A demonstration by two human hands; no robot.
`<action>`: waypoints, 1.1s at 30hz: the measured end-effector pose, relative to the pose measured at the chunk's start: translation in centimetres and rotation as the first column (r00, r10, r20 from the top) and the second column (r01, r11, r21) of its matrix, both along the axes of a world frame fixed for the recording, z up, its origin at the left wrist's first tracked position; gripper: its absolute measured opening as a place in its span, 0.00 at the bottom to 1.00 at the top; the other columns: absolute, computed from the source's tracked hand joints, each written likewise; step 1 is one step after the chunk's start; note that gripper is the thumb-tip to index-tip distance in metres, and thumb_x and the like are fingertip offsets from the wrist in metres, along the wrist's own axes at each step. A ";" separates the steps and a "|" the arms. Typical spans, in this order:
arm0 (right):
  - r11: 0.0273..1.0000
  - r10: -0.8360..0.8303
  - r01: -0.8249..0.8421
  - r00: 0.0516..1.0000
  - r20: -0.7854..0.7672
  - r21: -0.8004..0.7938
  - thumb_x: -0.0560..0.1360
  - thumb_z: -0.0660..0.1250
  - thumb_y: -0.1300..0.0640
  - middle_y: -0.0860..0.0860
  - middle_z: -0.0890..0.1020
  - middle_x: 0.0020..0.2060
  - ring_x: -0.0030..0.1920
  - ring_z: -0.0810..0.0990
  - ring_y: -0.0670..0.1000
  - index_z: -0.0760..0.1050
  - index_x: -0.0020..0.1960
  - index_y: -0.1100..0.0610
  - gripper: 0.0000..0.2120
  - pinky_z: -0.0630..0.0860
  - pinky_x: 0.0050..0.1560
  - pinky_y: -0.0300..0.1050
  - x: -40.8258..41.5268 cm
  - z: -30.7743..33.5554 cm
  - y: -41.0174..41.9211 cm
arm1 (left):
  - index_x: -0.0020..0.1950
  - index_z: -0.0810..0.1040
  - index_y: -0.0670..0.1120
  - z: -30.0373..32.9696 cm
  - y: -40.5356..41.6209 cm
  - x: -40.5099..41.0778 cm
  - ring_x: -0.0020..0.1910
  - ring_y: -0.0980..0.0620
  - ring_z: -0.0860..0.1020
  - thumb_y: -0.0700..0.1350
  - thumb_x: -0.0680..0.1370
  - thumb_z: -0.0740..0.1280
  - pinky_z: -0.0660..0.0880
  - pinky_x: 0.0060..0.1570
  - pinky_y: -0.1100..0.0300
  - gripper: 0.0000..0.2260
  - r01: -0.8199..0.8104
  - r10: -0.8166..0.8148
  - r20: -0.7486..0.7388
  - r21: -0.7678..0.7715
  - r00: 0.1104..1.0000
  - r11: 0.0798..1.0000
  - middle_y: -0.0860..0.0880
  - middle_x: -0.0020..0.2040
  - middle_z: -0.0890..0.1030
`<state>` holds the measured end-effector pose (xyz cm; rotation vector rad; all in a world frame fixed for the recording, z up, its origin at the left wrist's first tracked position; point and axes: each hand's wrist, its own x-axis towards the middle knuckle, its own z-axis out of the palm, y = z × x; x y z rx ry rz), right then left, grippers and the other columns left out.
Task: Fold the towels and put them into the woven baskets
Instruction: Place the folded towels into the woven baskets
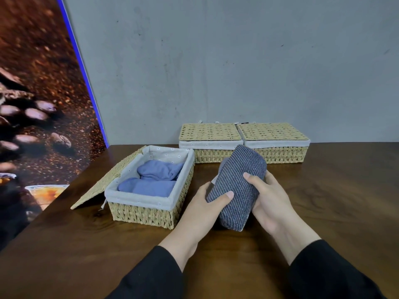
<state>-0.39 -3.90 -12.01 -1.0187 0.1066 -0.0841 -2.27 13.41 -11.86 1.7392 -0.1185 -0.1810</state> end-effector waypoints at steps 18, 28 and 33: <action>0.882 0.258 -0.221 0.965 0.036 -0.417 0.75 0.76 0.61 0.54 0.83 0.60 0.56 0.85 0.54 0.70 0.68 0.53 0.25 0.82 0.55 0.57 7.5 9.5 13.2 | 0.70 0.70 0.56 8.4 13.9 2.1 0.48 0.60 0.82 0.56 0.78 0.70 0.79 0.45 0.63 0.22 -0.315 0.264 0.246 0.199 0.933 0.928 0.56 0.55 0.82; -0.287 0.176 0.188 0.974 0.141 -0.939 0.77 0.64 0.35 0.54 0.72 0.69 0.67 0.72 0.58 0.74 0.70 0.50 0.28 0.73 0.65 0.58 10.6 6.1 15.1 | 0.70 0.73 0.58 4.5 15.9 4.4 0.65 0.49 0.71 0.60 0.82 0.57 0.66 0.62 0.48 0.18 -0.513 0.003 0.551 0.774 0.834 0.371 0.53 0.64 0.75; -0.268 0.510 0.173 0.860 0.013 -0.948 0.86 0.53 0.44 0.44 0.56 0.81 0.81 0.52 0.47 0.63 0.80 0.46 0.23 0.51 0.80 0.52 10.8 5.8 13.3 | 0.78 0.64 0.61 3.8 15.4 4.8 0.78 0.57 0.59 0.65 0.83 0.51 0.53 0.76 0.48 0.24 -0.273 -0.207 0.431 0.807 0.878 0.523 0.58 0.79 0.63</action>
